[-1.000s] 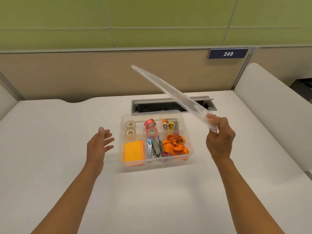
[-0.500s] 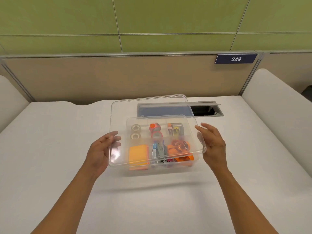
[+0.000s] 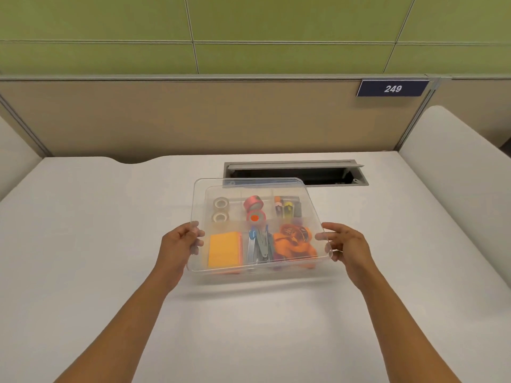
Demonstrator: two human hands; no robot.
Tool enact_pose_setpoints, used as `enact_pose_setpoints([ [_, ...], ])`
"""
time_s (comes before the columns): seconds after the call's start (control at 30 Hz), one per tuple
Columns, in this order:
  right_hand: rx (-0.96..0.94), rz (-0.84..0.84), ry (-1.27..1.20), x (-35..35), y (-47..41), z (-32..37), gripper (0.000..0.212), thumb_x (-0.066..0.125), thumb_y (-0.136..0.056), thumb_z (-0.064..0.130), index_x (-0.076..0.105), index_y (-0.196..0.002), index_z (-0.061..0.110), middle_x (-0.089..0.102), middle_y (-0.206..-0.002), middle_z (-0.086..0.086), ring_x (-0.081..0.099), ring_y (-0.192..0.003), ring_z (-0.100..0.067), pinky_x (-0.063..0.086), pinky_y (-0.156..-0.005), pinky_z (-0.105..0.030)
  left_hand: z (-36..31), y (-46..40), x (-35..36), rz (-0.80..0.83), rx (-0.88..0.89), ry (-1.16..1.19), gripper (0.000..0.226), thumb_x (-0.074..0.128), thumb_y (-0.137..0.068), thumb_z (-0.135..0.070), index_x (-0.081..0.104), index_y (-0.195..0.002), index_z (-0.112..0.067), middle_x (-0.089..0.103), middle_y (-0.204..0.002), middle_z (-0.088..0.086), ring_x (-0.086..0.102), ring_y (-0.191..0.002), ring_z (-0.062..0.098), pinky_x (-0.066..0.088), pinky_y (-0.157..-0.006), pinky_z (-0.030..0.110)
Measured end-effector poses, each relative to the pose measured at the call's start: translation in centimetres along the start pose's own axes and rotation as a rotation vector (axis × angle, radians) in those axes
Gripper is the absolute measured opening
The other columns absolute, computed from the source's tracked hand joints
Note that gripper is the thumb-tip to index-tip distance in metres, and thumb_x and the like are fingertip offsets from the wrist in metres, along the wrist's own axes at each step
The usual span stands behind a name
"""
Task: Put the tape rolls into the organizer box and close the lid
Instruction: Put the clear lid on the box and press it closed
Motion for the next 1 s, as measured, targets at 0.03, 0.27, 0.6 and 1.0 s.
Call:
enact_pose_setpoints([
  [0.03, -0.003, -0.036, 0.055, 0.2, -0.1, -0.1, 0.030, 0.042, -0.090, 0.007, 0.064, -0.110, 0.008, 0.073, -0.086, -0.013, 0.053, -0.049, -0.016, 0.036, -0.044, -0.026, -0.1, -0.1, 0.0, -0.036, 0.034, -0.103, 0.025, 0.051, -0.096, -0.016, 0.063, -0.117, -0.009, 0.067, -0.091, 0.002, 0.059, -0.072, 0.015, 0.045, -0.065, 0.025],
  [0.27, -0.221, -0.285, 0.677, 1.3, 0.3, 0.6, 0.035, 0.048, -0.097, 0.020, 0.053, -0.130, 0.010, 0.068, -0.102, -0.008, 0.061, -0.100, -0.030, 0.047, -0.089, -0.039, -0.3, -0.2, 1.5, -0.143, 0.169, -0.597, 0.034, 0.043, -0.099, -0.028, 0.059, -0.125, -0.015, 0.052, -0.115, 0.005, 0.049, -0.097, 0.016, 0.034, -0.089, 0.028],
  [0.6, -0.244, -0.388, 1.013, 1.6, -0.1, -0.3, 0.036, 0.043, -0.097, 0.022, 0.050, -0.132, 0.014, 0.060, -0.125, -0.009, 0.060, -0.103, -0.036, 0.044, -0.081, -0.041, 0.2, -0.5, 1.9, -0.229, 0.210, -0.652, 0.039, 0.045, -0.098, -0.029, 0.055, -0.131, -0.012, 0.047, -0.109, 0.002, 0.052, -0.090, 0.019, 0.040, -0.088, 0.032],
  [1.0, -0.281, -0.285, 1.073, 1.6, -1.7, -1.4, 0.027, 0.038, -0.098, 0.029, 0.046, -0.122, 0.017, 0.070, -0.090, -0.014, 0.063, -0.079, -0.038, 0.040, -0.062, -0.036, 2.4, -1.0, 1.8, -0.201, 0.083, -0.547, 0.041, 0.039, -0.098, -0.037, 0.051, -0.134, -0.023, 0.063, -0.084, 0.003, 0.056, -0.074, 0.015, 0.044, -0.075, 0.033],
])
Point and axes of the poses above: each hand's wrist, its own y-axis away from the middle knuckle, its own x-axis out of the palm, z = x × y, the point moved 9 cm from there along -y, towards the middle knuckle
